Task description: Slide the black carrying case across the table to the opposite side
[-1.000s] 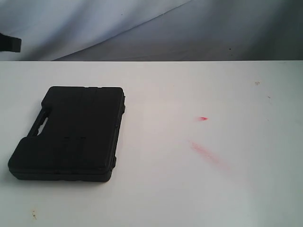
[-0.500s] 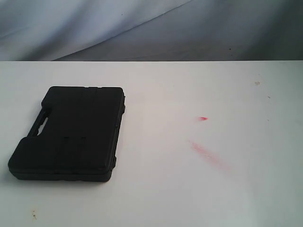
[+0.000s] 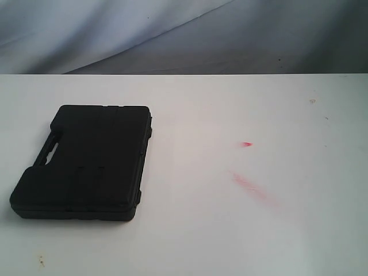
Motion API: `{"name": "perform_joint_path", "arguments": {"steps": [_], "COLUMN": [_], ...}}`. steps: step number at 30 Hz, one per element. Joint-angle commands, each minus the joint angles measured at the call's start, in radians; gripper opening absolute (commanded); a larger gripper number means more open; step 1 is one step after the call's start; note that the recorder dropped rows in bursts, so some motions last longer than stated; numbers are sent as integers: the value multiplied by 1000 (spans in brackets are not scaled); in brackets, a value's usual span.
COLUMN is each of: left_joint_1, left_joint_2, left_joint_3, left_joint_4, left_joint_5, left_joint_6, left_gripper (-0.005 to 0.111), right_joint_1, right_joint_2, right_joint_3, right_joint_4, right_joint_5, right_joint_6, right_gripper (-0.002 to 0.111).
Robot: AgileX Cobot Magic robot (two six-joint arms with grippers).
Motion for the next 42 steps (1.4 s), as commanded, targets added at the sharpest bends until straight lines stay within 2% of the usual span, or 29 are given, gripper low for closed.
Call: {"name": "perform_joint_path", "arguments": {"steps": [1, 11, 23, 28, 38, 42], "left_joint_1": [2, 2, 2, 2, 2, 2], "left_joint_2": [-53, -165, -165, -165, -165, -165], "left_joint_3": [4, 4, 7, 98, 334, 376], "left_joint_4": [3, 7, 55, 55, 55, 55], "left_joint_5": [-15, 53, 86, 5, -285, -325], "left_joint_6": [-1, 1, -4, -4, 0, 0], "left_gripper": [0, 0, 0, 0, 0, 0], "right_joint_1": [-4, -4, -4, -4, -4, -4], "right_joint_2": [-3, -3, -3, -3, -3, -3], "right_joint_3": [4, 4, 4, 4, 4, 4], "right_joint_4": [7, 7, 7, 7, 7, 7], "right_joint_5": [-4, -4, -4, -4, -4, -4], "right_joint_6": [1, 1, 1, 1, 1, 1], "right_gripper": [0, 0, 0, 0, 0, 0]}}
